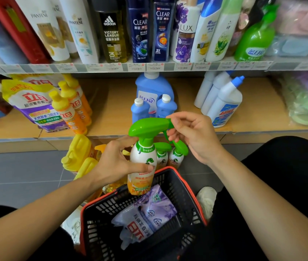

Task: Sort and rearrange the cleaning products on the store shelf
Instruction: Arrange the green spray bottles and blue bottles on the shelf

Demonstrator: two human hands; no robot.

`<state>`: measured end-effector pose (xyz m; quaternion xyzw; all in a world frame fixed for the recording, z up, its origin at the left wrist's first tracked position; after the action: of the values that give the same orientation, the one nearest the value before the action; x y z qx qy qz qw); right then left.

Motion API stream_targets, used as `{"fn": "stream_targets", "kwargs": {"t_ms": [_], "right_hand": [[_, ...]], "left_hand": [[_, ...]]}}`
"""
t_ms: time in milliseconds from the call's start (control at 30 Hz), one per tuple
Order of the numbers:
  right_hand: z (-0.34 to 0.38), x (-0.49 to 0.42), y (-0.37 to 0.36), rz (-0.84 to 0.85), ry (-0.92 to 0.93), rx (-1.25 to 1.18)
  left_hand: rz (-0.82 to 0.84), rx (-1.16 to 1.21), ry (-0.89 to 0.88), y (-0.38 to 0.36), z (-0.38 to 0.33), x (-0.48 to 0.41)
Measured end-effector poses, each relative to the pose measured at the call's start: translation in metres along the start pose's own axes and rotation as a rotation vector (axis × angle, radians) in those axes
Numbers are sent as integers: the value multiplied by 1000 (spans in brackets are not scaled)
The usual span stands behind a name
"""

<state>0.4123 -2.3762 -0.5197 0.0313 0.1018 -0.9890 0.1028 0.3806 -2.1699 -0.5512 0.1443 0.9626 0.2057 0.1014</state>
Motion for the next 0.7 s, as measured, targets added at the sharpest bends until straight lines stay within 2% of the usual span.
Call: {"fn": "stream_targets", "kwargs": {"t_ms": [300, 433, 500, 567, 633, 700], "right_hand": [[1, 0, -1, -84, 150, 30], [-2, 0, 2, -158, 141, 24], [-7, 0, 3, -159, 61, 52], [-17, 2, -1, -81, -68, 132], [-30, 6, -10, 67, -189, 194], [-41, 10, -21, 182, -249, 237]], "left_hand": [[37, 227, 104, -3, -2, -2], [14, 266, 143, -1, 0, -4], [-18, 318, 171, 1, 1, -5], [-56, 398, 202, 5, 2, -6], [-95, 475, 223, 10, 1, -9], [-137, 530, 229, 16, -1, -13]]}}
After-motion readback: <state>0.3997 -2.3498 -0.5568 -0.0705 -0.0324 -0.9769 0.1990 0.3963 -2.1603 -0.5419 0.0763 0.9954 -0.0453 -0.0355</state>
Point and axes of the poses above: each hand's wrist, its own x-axis away from the middle knuckle, its own y-axis out of the back of the hand, z = x × y, the point moved 5 cm from there along -x, towards the middle knuckle
